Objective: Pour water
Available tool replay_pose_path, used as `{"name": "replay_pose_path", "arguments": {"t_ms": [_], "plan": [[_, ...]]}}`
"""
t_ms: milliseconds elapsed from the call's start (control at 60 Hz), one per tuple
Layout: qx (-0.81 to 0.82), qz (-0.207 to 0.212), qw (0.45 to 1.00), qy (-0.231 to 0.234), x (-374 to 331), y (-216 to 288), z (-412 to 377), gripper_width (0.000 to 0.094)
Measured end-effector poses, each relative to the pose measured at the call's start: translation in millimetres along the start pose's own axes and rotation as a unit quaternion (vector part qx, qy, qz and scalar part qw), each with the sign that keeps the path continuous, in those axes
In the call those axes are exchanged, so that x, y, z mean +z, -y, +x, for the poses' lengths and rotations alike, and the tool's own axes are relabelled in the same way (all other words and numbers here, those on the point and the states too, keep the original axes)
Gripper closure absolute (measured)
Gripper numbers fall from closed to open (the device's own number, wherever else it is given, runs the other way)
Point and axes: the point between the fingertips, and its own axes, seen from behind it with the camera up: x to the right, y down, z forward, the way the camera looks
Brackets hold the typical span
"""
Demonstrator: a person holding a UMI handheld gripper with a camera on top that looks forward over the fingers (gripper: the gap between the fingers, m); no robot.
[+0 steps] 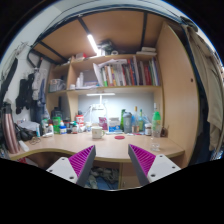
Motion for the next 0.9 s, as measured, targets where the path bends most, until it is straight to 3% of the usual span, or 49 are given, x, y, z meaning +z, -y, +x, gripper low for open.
{"name": "replay_pose_path", "arguments": {"t_ms": [183,433,617,900], "plan": [[-0.007,0.011,0.999,0.048,11.2,14.8,-38.0,0.0163],[-0.006,0.013,0.998,0.054,24.2,13.7,-49.1,0.0164],[-0.027,0.002,1.000,0.016,53.6,-5.2,5.3,0.0166],[-0.033,0.008,0.996,-0.085,147.4,-21.6,163.8,0.0176]]}}
